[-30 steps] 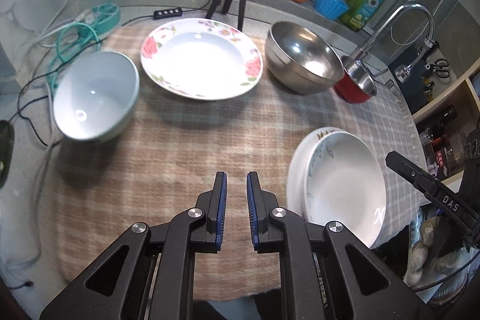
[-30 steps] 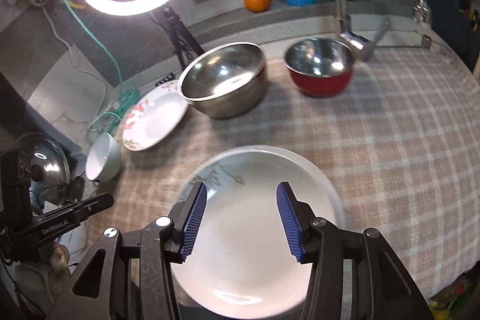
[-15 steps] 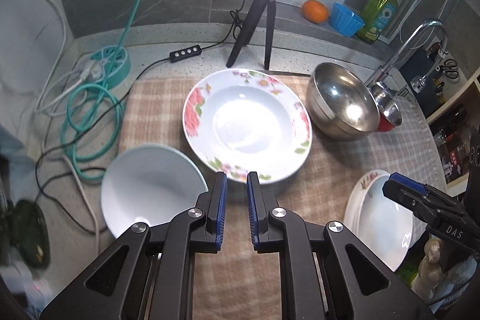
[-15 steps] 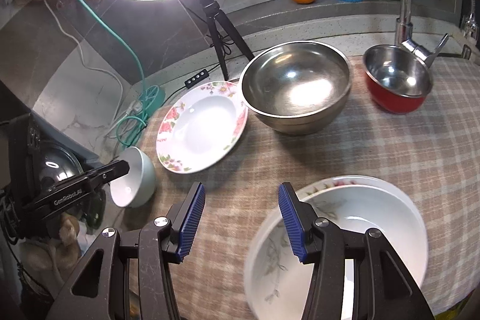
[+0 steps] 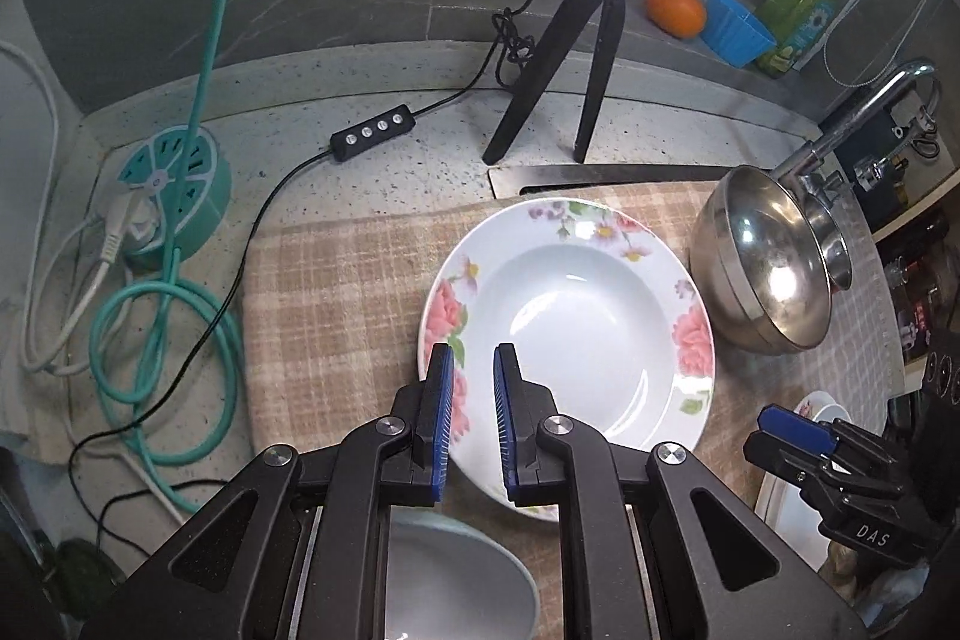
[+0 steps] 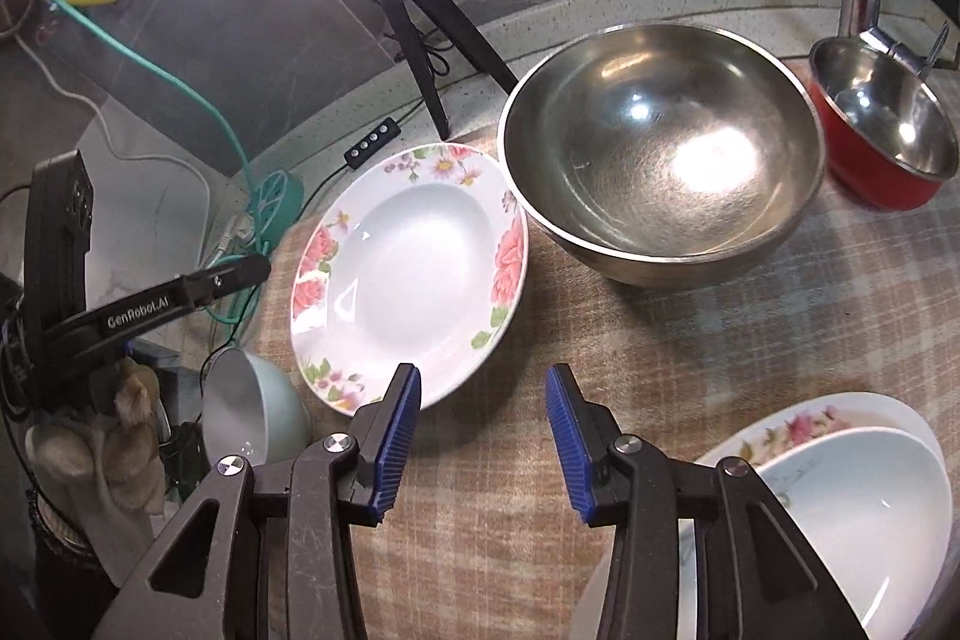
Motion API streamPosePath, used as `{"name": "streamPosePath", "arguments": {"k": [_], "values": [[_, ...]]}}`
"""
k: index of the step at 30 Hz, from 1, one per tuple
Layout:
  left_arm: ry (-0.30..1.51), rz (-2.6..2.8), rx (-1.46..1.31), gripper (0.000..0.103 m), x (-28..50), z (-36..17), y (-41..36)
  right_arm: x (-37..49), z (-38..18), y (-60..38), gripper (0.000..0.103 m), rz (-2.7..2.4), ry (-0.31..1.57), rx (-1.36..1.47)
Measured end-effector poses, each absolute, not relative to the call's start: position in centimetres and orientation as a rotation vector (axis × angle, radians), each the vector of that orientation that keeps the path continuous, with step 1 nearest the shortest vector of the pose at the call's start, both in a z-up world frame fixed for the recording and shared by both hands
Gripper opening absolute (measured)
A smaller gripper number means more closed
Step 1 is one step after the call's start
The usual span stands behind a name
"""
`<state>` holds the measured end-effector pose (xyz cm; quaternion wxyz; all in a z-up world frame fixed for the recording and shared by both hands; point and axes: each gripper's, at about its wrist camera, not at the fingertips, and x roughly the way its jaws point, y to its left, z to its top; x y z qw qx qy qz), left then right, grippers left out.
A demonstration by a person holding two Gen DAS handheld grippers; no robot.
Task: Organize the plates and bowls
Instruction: 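Move both grippers toward the rim of the pink-rose plate, then close both grippers on the pink-rose plate rim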
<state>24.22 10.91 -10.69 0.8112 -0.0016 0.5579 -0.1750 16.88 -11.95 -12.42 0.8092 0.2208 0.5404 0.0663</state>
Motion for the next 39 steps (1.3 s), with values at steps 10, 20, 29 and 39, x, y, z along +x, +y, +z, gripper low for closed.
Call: {"name": "streamPosePath", "arguments": {"k": [10,20,29,39], "values": [[1.258,-0.408,-0.033,0.012,28.8,-13.2,11.0,19.1,-14.6,-11.5,0.034,0.107,1.212,0.489],[1.298,-0.438,-0.039,0.012,29.9,-14.4,10.8,20.1,-15.6,-11.5,0.031,0.105,1.243,0.498],[1.292,-0.448,-0.008,0.012,30.1,-14.8,10.5,20.9,-16.7,-11.1,0.021,0.120,1.260,0.521],[1.289,-0.449,0.009,0.012,30.1,-15.0,10.2,21.2,-16.9,-10.8,0.016,0.129,1.255,0.525]]}}
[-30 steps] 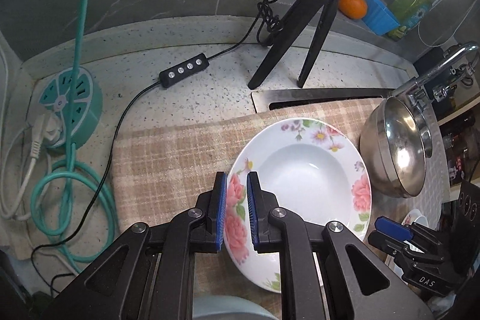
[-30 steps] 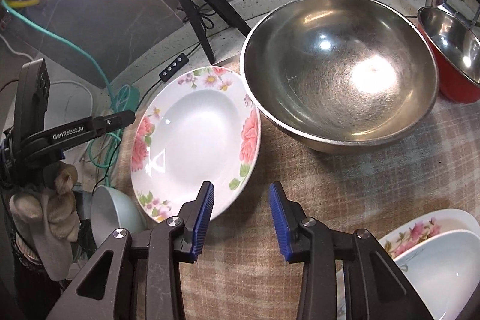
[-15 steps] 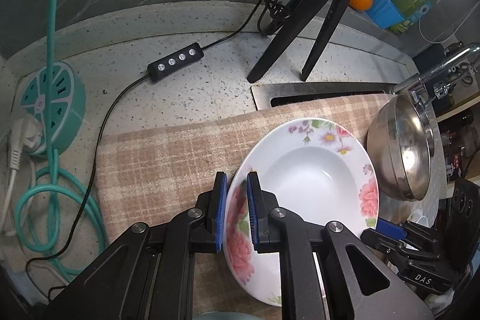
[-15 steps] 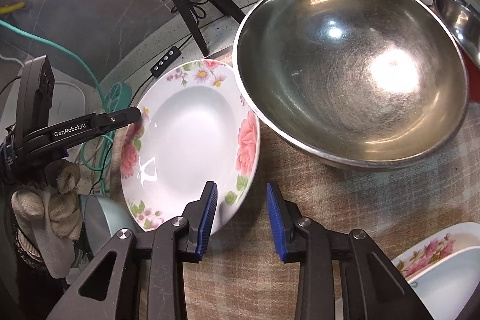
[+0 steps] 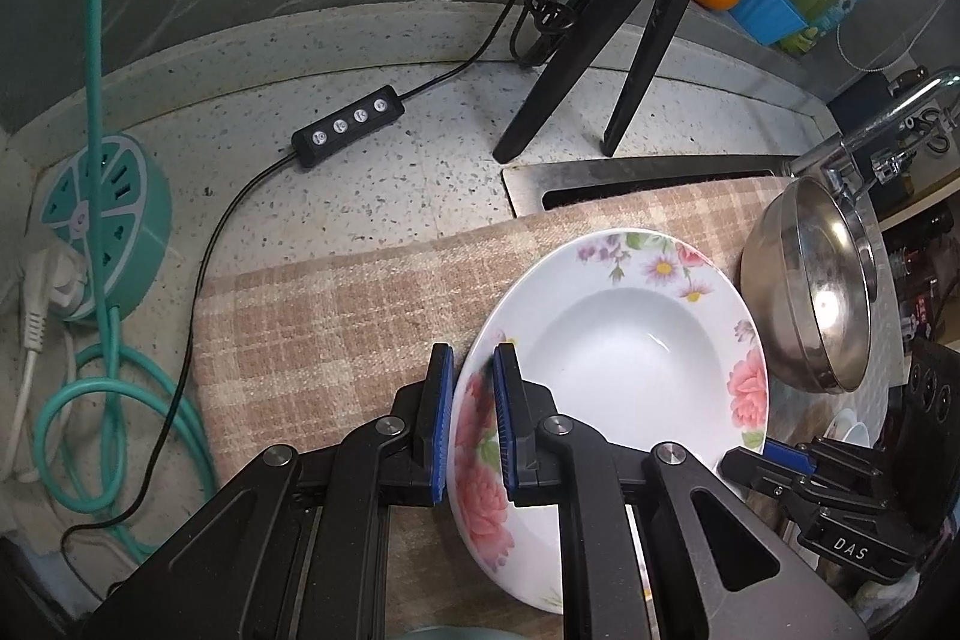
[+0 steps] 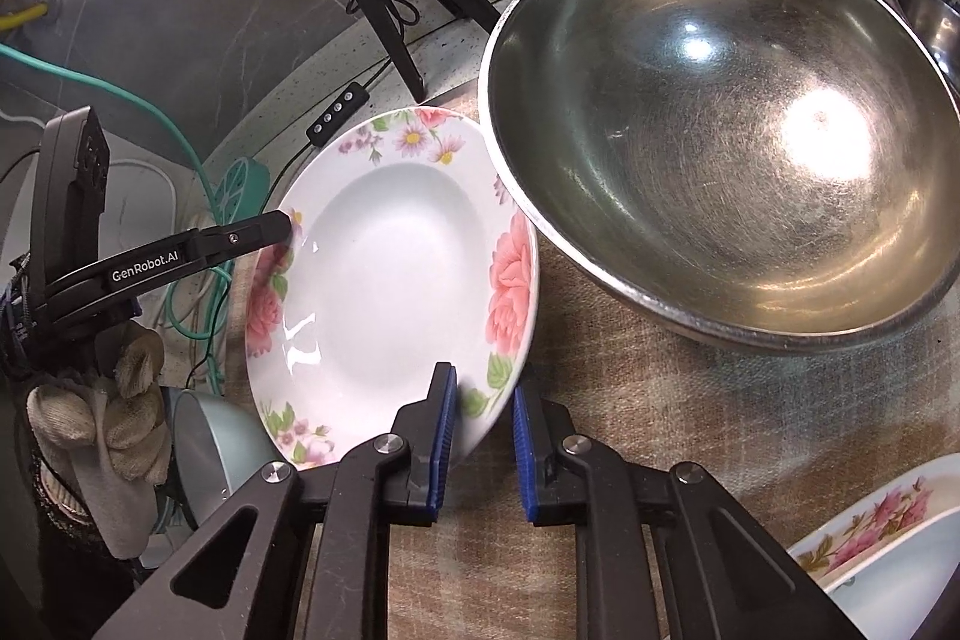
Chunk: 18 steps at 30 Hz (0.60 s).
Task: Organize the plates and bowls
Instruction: 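Close both grippers on the pink-rose plate rim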
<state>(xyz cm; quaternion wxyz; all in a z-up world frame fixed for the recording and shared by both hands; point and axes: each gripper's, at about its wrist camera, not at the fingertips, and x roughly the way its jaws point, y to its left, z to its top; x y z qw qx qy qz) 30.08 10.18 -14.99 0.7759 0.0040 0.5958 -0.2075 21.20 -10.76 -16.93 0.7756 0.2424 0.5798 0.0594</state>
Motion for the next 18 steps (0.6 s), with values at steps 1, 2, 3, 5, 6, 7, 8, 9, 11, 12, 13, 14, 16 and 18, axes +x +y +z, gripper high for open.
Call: {"name": "streamPosePath", "arguments": {"k": [1,2,3,5,6,7,8,9,11,12,13,14,16,18], "values": [[1.292,-0.448,-0.003,0.012,30.12,-14.98,10.29,21.16,-16.93,-10.75,0.016,0.128,1.255,0.524],[1.294,-0.448,-0.011,0.012,30.13,-14.97,10.41,21.17,-16.93,-10.67,0.016,0.126,1.254,0.523],[1.295,-0.449,-0.020,0.011,30.17,-14.96,10.52,21.19,-16.93,-10.63,0.016,0.124,1.254,0.522],[1.293,-0.446,-0.023,0.011,30.13,-14.90,10.58,21.14,-16.94,-10.65,0.016,0.123,1.253,0.524],[1.289,-0.446,-0.018,0.011,30.04,-14.85,10.59,21.11,-16.92,-10.65,0.016,0.124,1.253,0.521],[1.286,-0.444,-0.013,0.011,29.97,-14.82,10.55,21.09,-16.91,-10.63,0.016,0.125,1.254,0.518],[1.285,-0.442,-0.014,0.011,29.88,-14.76,10.53,21.11,-16.93,-10.64,0.016,0.126,1.254,0.518],[1.284,-0.442,-0.016,0.011,29.85,-14.70,10.53,21.12,-16.94,-10.66,0.016,0.126,1.255,0.520],[1.284,-0.441,-0.028,0.011,29.81,-14.58,10.64,21.13,-16.97,-10.72,0.016,0.124,1.257,0.526],[1.285,-0.439,-0.034,0.011,29.75,-14.52,10.69,21.12,-16.97,-10.73,0.016,0.124,1.257,0.527],[1.286,-0.437,-0.042,0.011,29.72,-14.49,10.80,21.09,-17.00,-10.75,0.016,0.124,1.257,0.528],[1.287,-0.436,-0.049,0.011,29.69,-14.45,10.90,21.06,-16.98,-10.72,0.016,0.125,1.258,0.529],[1.289,-0.437,-0.057,0.011,29.60,-14.40,11.09,20.94,-16.94,-10.71,0.016,0.125,1.258,0.530],[1.290,-0.434,-0.055,0.011,29.47,-14.34,11.20,20.91,-16.92,-10.72,0.016,0.129,1.258,0.530]]}}
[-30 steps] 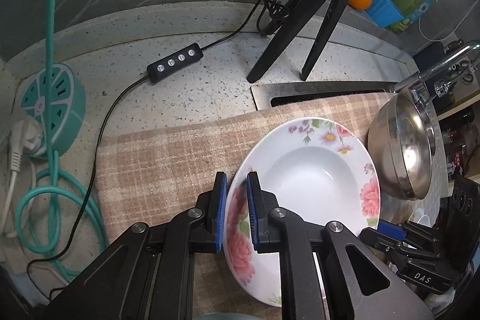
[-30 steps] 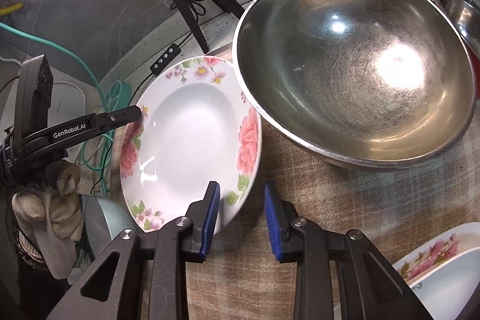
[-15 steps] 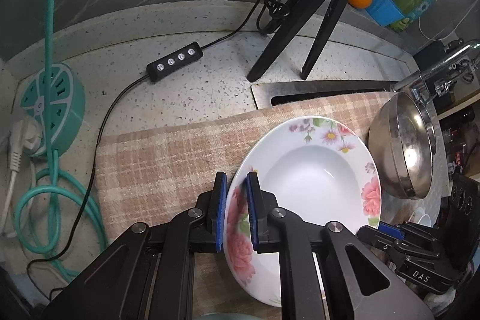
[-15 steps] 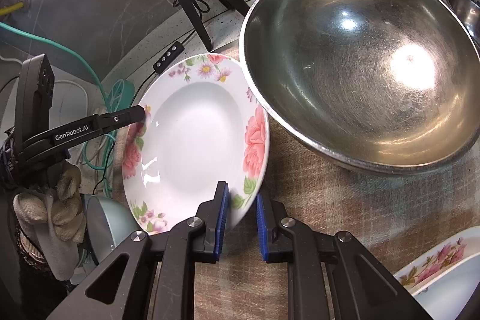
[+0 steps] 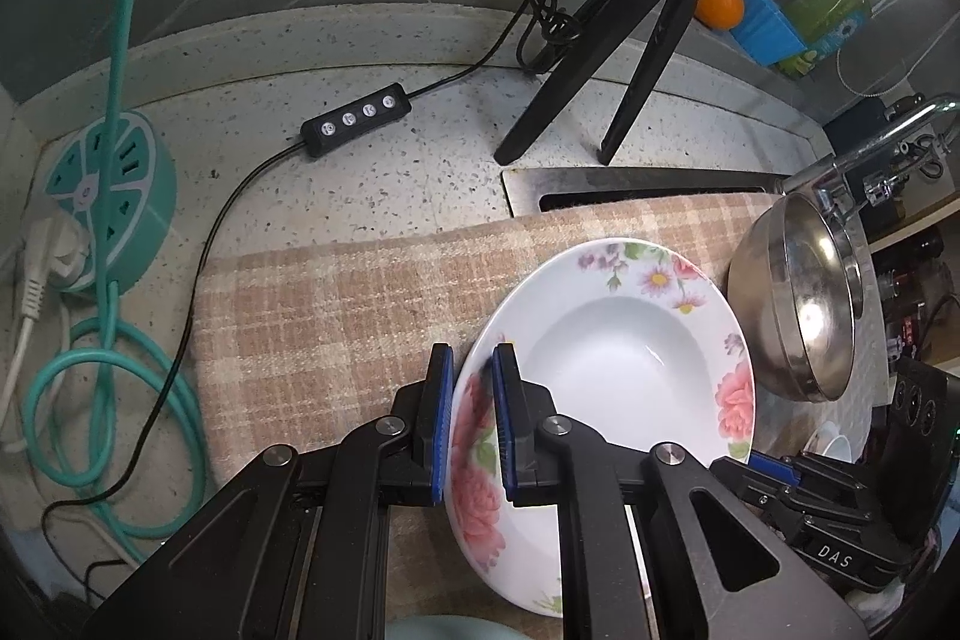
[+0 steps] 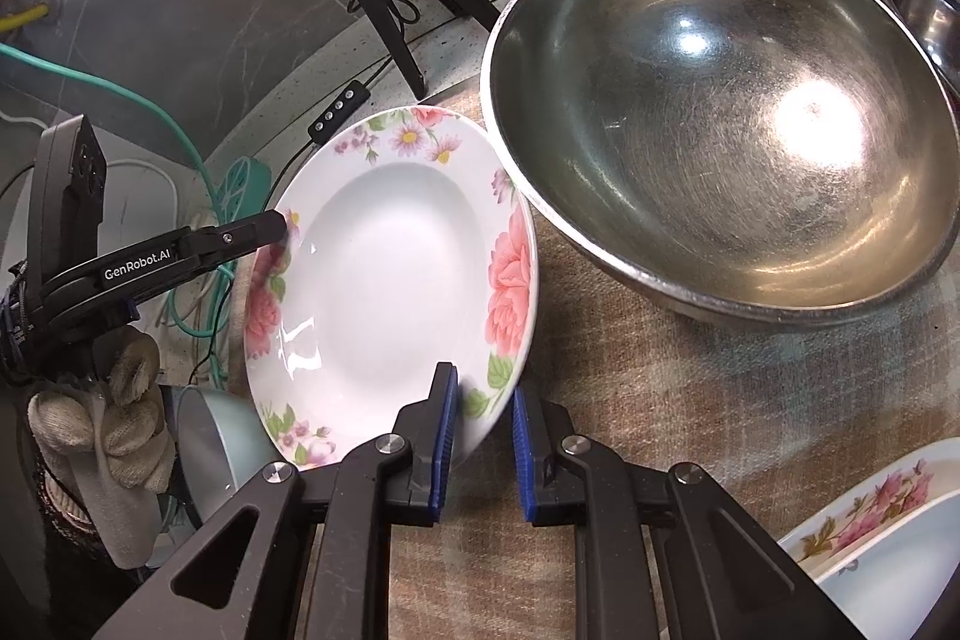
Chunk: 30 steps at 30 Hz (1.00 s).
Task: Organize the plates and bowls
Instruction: 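Close both grippers on the pink-rose plate rim, then lift the pink-rose plate with both grippers and carry it over the plate stack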
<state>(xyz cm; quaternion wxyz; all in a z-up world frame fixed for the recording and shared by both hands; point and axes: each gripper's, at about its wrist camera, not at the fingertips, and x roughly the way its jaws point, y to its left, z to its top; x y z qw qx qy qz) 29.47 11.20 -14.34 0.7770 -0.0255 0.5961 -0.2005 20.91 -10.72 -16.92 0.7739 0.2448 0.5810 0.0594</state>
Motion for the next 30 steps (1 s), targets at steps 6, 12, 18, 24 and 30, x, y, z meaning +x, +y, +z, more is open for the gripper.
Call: {"name": "streamPosePath", "arguments": {"k": [6,12,18,24,30], "values": [[1.275,-0.433,-0.073,0.011,29.1,-13.5,11.3,20.8,-16.5,-10.9,0.016,0.129,1.254,0.536],[1.256,-0.429,-0.081,0.011,28.7,-12.5,11.4,20.4,-15.8,-11.1,0.015,0.132,1.234,0.533],[1.237,-0.427,-0.093,0.011,27.8,-11.1,11.6,19.9,-14.8,-11.3,0.015,0.144,1.225,0.534],[1.218,-0.424,-0.103,0.011,26.8,-9.9,11.5,19.1,-13.8,-11.8,0.015,0.159,1.215,0.536],[1.212,-0.429,-0.117,0.011,25.6,-9.0,11.1,17.7,-12.5,-12.4,0.015,0.165,1.197,0.533]]}}
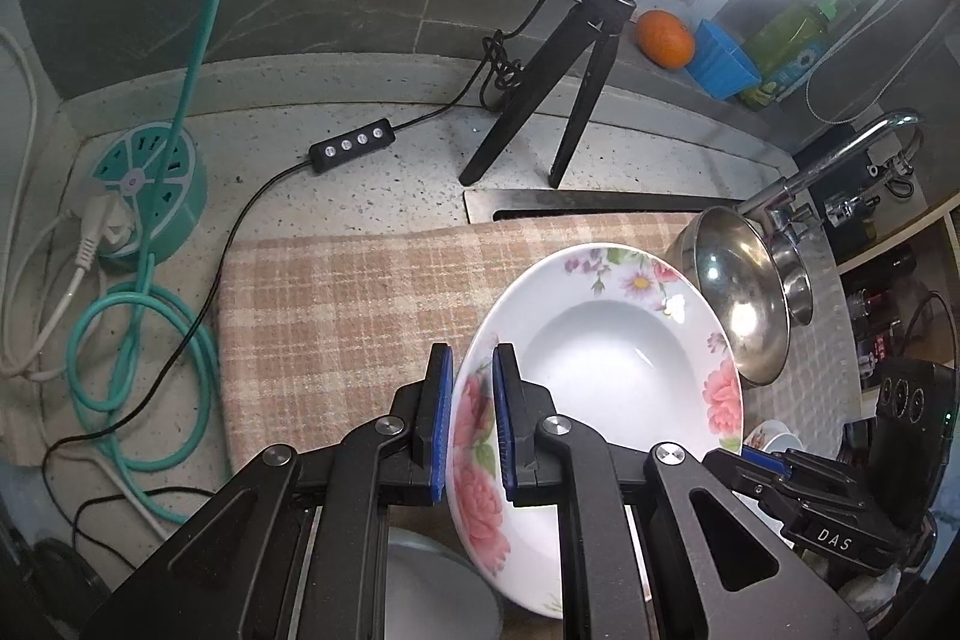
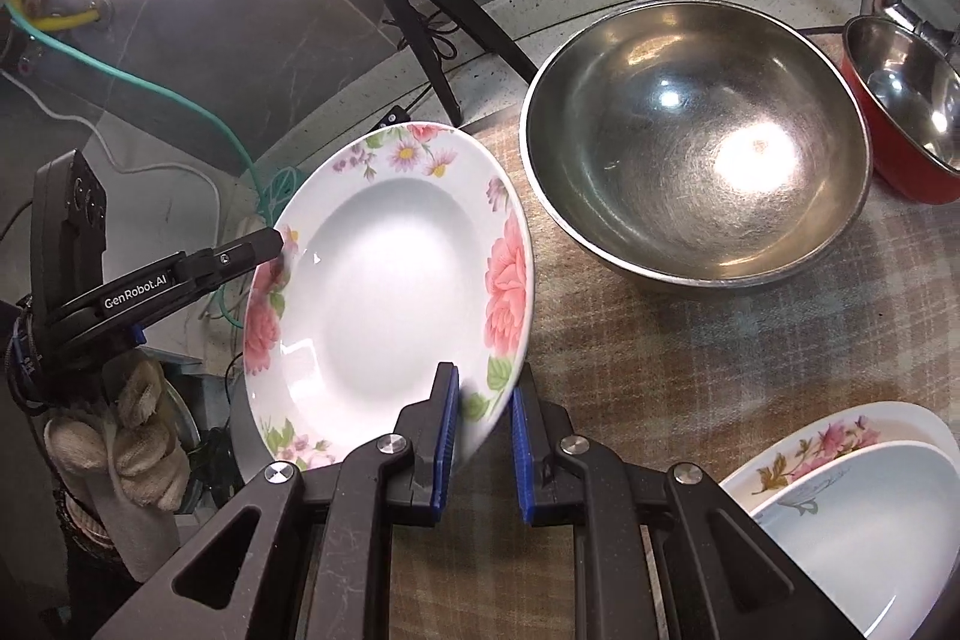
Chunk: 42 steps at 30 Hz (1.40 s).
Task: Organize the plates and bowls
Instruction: 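Lift the pink-rose plate with both grippers and carry it over the plate stack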
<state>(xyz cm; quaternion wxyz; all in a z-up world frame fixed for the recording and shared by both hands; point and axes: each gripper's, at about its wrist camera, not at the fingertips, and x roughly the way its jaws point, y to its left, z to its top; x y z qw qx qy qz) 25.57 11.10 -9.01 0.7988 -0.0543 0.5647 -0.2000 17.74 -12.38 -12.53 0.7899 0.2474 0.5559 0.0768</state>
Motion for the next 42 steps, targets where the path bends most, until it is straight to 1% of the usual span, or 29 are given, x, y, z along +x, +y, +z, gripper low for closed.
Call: {"name": "streamPosePath", "arguments": {"k": [12,25,37,42], "values": [[1.186,-0.459,-0.119,0.011,22.0,-7.3,8.3,14.6,-10.8,-15.1,0.015,0.141,1.170,0.538],[1.181,-0.500,-0.134,0.011,17.9,-6.7,4.2,11.0,-10.8,-18.8,0.015,0.112,1.166,0.551],[1.193,-0.549,-0.151,0.011,14.5,-7.1,0.4,7.1,-10.2,-22.6,0.015,0.073,1.172,0.539],[1.221,-0.575,-0.155,0.011,12.9,-8.1,-1.3,5.1,-10.5,-24.2,0.015,0.044,1.184,0.538]]}}
